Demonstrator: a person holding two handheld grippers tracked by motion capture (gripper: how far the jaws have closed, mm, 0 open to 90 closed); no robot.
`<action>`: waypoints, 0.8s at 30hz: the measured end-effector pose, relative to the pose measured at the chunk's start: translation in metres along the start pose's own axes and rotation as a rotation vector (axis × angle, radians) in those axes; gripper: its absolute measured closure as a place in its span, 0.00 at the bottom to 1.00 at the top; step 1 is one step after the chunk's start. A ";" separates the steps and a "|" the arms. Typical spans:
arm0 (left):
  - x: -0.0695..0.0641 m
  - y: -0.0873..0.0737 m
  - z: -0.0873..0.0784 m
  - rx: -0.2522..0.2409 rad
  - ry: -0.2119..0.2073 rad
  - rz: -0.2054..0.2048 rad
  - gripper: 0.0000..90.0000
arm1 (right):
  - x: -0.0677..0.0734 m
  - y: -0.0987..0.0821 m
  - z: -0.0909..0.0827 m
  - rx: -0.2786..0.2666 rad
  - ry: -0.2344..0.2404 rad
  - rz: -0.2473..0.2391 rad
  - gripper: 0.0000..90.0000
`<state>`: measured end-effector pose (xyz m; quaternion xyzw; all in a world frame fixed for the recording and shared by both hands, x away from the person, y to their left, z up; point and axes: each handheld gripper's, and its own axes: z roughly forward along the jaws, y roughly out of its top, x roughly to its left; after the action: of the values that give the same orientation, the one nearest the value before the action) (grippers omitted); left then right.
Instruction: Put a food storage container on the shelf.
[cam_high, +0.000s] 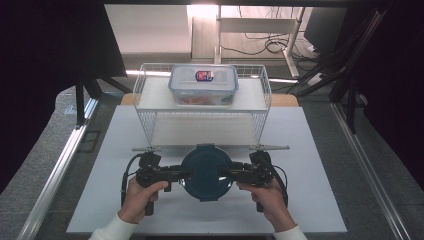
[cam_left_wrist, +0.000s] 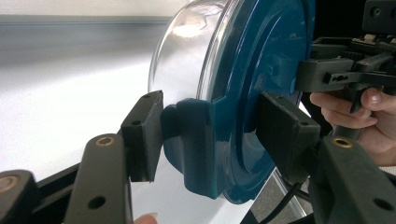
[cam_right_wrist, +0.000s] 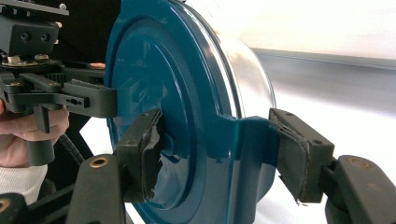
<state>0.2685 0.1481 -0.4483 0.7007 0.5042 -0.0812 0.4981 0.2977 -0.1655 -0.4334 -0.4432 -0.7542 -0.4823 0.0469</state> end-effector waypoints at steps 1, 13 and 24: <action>0.000 0.000 0.000 -0.001 -0.001 0.000 0.47 | 0.000 0.000 0.000 0.000 -0.001 0.003 0.41; 0.003 0.009 0.002 0.007 -0.008 0.005 0.48 | -0.003 0.007 0.001 0.009 -0.005 0.006 0.41; -0.007 0.035 -0.011 -0.018 -0.009 0.029 0.48 | 0.007 0.032 -0.006 -0.018 -0.009 -0.026 0.41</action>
<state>0.2883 0.1529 -0.4170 0.7031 0.4924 -0.0724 0.5079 0.3142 -0.1612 -0.4042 -0.4360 -0.7557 -0.4876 0.0331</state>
